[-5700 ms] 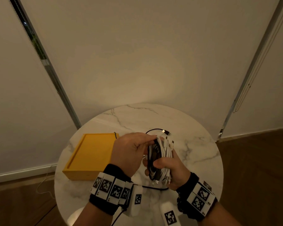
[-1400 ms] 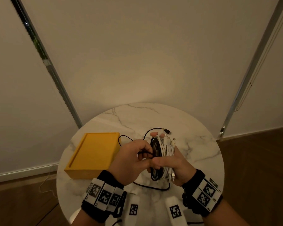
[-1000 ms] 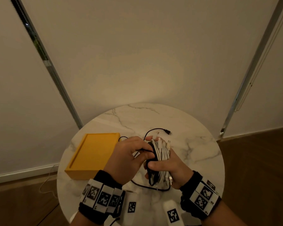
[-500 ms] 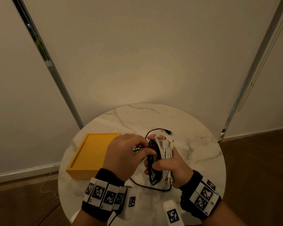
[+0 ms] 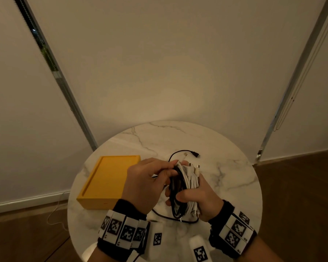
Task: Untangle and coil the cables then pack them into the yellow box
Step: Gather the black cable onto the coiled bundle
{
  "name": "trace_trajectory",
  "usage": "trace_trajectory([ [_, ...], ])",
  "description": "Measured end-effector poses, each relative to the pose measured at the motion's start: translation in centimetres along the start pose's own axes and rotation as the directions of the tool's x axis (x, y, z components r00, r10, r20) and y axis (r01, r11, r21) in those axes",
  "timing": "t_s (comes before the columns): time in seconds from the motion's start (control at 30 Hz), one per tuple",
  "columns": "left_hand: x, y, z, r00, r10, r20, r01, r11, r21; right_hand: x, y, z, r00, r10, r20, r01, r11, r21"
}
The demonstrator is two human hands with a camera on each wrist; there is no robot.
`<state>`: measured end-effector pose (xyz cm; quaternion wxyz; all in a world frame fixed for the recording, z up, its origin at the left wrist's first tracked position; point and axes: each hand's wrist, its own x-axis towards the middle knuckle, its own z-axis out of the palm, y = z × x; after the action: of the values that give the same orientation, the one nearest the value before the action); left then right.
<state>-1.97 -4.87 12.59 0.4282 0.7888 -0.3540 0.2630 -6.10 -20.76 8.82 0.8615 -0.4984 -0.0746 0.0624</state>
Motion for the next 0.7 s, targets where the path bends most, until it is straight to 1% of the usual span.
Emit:
trace_trajectory([
  [0.17,-0.2,-0.1,0.4,0.999,0.026,0.047,-0.025,1.000,-0.010,-0.2,0.1,0.2,1.000,0.012,-0.027,-0.013,1.000,-0.016],
  [0.23,-0.2,0.0,0.4,0.999,0.034,0.037,-0.033,0.999,-0.016,-0.3,0.1,0.3,1.000,0.010,-0.030,-0.011,1.000,-0.023],
  [0.3,-0.1,0.0,0.3,0.999,0.039,0.002,-0.039,0.999,-0.009,-0.3,0.1,0.3,0.999,0.004,-0.041,-0.006,0.999,-0.035],
  [0.4,0.0,0.1,-0.1,0.999,0.007,-0.048,-0.009,0.999,-0.044,-0.4,0.3,0.3,0.999,0.011,-0.046,-0.013,0.999,-0.048],
  [0.57,0.1,-0.3,-0.6,0.999,-0.021,-0.044,0.017,0.996,-0.091,-0.3,0.3,0.7,0.999,0.034,-0.023,-0.035,0.998,-0.057],
  [0.63,0.0,-0.7,-0.7,0.997,-0.059,-0.054,0.054,0.994,-0.095,-0.3,0.3,0.8,0.999,0.035,-0.005,-0.035,0.997,-0.064],
  [0.7,-0.2,-1.1,-0.7,0.989,-0.132,-0.073,0.122,0.984,-0.127,-0.3,0.3,0.9,0.999,0.041,0.005,-0.040,0.997,-0.072],
])
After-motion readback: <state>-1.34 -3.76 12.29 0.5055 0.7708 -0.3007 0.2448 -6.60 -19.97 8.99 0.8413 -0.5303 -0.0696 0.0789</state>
